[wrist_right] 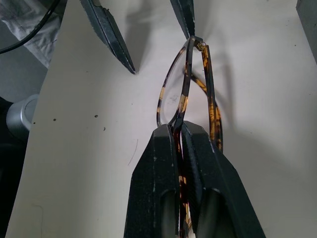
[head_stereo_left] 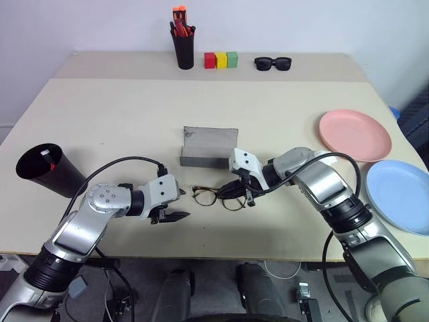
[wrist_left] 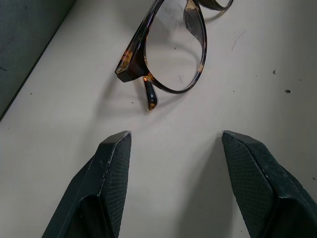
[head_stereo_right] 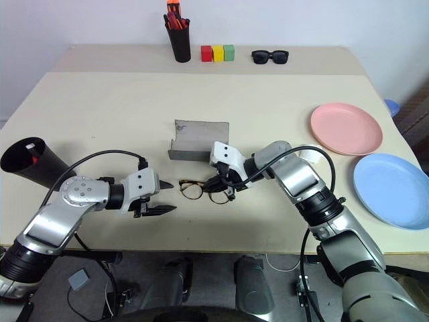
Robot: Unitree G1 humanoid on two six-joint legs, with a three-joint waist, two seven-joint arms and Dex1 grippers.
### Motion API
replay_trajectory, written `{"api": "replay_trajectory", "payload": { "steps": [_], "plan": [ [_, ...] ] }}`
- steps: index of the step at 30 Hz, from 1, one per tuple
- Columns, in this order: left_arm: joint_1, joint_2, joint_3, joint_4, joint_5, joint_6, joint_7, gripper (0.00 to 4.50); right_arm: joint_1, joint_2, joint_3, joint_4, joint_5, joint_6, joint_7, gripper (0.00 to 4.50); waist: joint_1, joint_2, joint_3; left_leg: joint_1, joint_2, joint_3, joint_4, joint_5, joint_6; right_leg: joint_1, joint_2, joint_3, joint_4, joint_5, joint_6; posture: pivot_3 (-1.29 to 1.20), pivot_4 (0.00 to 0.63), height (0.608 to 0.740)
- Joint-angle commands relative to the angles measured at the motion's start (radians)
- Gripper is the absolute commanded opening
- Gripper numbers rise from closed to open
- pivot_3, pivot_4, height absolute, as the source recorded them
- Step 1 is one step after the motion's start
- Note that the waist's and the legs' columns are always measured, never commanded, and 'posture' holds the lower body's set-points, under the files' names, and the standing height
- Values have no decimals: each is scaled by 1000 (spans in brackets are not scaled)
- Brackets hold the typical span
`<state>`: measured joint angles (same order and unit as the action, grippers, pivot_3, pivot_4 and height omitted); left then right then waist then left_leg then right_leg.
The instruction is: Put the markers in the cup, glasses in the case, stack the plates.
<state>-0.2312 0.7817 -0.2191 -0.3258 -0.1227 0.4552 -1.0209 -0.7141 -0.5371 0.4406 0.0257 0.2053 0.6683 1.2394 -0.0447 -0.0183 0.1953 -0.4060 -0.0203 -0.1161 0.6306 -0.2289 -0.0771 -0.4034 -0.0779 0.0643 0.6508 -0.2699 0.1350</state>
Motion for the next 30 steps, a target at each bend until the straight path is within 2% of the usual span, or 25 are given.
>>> {"api": "replay_trajectory", "payload": {
  "steps": [1,7,11,16,19,24,30],
  "plan": [
    [6,6,11,-23,-5,10,9,2963,-5,0,-5,2,-13,-18,-13,74,0,0,0,0,0,0,0,0,0,0,0,0,0,0,0,0,150,740],
    [2,-5,20,-23,-14,14,27,2963,-5,-27,-58,14,-7,-46,-23,74,0,0,0,0,0,0,0,0,0,0,0,0,0,0,0,0,150,740],
    [26,-21,52,-35,-53,26,48,2963,-9,-55,-163,7,50,-67,-20,74,2,0,0,-1,0,0,0,0,0,0,0,0,0,0,0,0,150,740],
    [68,-69,125,-66,-114,49,108,2963,-16,-19,-265,20,90,-130,-65,74,-2,0,0,-1,0,0,-1,0,0,-1,0,0,0,0,0,0,150,740],
    [99,-167,232,-81,-170,27,213,2963,-30,11,-317,47,114,-206,-77,74,1,0,0,-1,0,0,-1,0,0,-1,-1,0,-1,0,0,0,150,740],
    [84,-206,309,-123,-319,138,221,2963,-72,70,-322,128,110,-284,-96,74,0,0,0,-1,0,0,0,0,0,-1,-1,0,0,0,0,0,150,740],
    [92,-214,353,-197,-430,241,273,2963,-127,155,-307,266,74,-411,-121,74,-1,0,0,-1,0,0,-1,0,0,-1,-1,0,0,0,0,0,150,740]
  ]
}}
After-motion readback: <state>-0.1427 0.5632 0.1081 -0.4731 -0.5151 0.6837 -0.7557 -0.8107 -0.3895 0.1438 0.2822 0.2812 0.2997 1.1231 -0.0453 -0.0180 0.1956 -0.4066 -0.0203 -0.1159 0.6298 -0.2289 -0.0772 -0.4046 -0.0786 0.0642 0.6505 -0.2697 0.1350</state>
